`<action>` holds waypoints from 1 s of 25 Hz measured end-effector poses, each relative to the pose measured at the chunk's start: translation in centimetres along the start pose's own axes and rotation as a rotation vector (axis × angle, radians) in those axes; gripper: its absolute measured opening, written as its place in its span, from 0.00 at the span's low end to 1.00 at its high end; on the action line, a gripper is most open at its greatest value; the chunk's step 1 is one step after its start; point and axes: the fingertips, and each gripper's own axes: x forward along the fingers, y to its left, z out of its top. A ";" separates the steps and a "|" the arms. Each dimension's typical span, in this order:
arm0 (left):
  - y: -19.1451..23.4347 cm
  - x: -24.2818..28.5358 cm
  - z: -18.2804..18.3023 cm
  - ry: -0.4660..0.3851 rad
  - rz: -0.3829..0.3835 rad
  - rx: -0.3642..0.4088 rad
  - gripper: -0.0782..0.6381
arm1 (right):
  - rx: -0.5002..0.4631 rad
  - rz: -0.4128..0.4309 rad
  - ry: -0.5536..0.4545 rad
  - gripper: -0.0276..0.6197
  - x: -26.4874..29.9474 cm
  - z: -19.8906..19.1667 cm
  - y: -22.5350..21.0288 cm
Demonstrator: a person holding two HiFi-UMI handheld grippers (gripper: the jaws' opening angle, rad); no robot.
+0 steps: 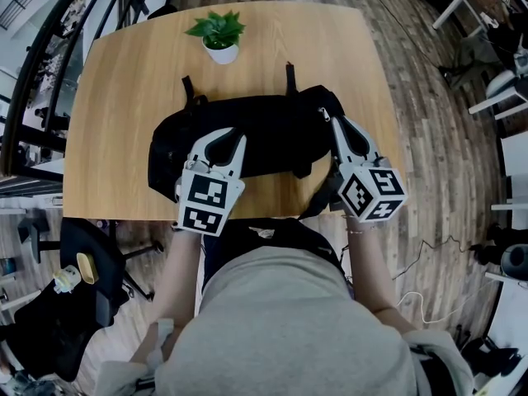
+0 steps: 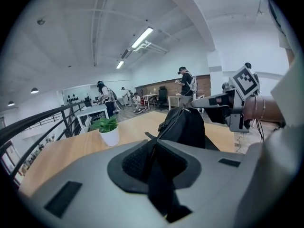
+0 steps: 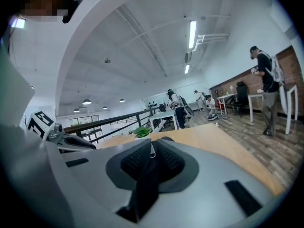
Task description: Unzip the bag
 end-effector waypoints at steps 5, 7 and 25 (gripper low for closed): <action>0.4 -0.9 0.3 -0.022 0.014 -0.059 0.23 | 0.006 0.017 -0.026 0.14 -0.7 0.9 0.7; 0.6 -1.5 0.3 -0.030 0.030 -0.101 0.25 | 0.004 0.043 -0.034 0.16 -0.7 1.5 1.7; 0.8 -6.4 1.0 -0.189 0.053 -0.410 0.18 | -0.039 0.373 0.065 0.12 -0.4 -0.6 13.6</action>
